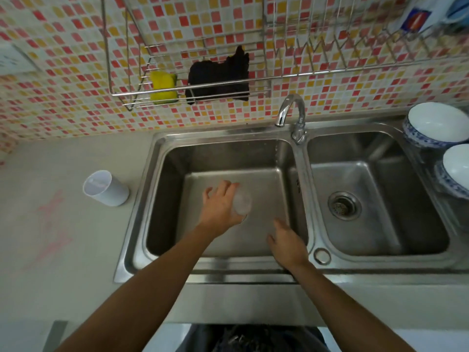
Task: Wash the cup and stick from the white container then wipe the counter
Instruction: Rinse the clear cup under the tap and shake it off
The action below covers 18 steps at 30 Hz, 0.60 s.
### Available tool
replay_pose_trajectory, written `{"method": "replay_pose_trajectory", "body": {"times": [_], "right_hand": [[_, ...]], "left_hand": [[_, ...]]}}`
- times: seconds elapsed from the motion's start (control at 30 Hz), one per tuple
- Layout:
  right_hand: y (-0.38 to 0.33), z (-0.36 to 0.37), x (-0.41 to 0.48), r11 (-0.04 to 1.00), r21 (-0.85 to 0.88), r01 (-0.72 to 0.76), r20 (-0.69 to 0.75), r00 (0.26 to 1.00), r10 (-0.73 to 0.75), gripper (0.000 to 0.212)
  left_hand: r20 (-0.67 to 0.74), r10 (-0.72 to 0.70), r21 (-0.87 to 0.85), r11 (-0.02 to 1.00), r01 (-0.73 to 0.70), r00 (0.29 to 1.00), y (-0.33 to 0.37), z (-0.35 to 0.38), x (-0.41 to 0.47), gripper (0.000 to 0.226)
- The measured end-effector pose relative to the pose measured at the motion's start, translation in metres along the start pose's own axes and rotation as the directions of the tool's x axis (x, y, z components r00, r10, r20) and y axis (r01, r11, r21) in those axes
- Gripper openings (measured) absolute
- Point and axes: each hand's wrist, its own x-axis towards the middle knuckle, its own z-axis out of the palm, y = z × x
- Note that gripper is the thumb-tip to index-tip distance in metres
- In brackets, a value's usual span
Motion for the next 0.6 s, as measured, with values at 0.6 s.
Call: {"method": "replay_pose_trajectory", "body": {"times": [0.6], "right_hand": [[-0.007, 0.011, 0.002, 0.97, -0.241, 0.001, 0.072, 0.997, 0.017, 0.067]], "left_hand": [[0.159, 0.075, 0.606, 0.779, -0.157, 0.984, -0.003, 0.021, -0.039, 0.078]]}}
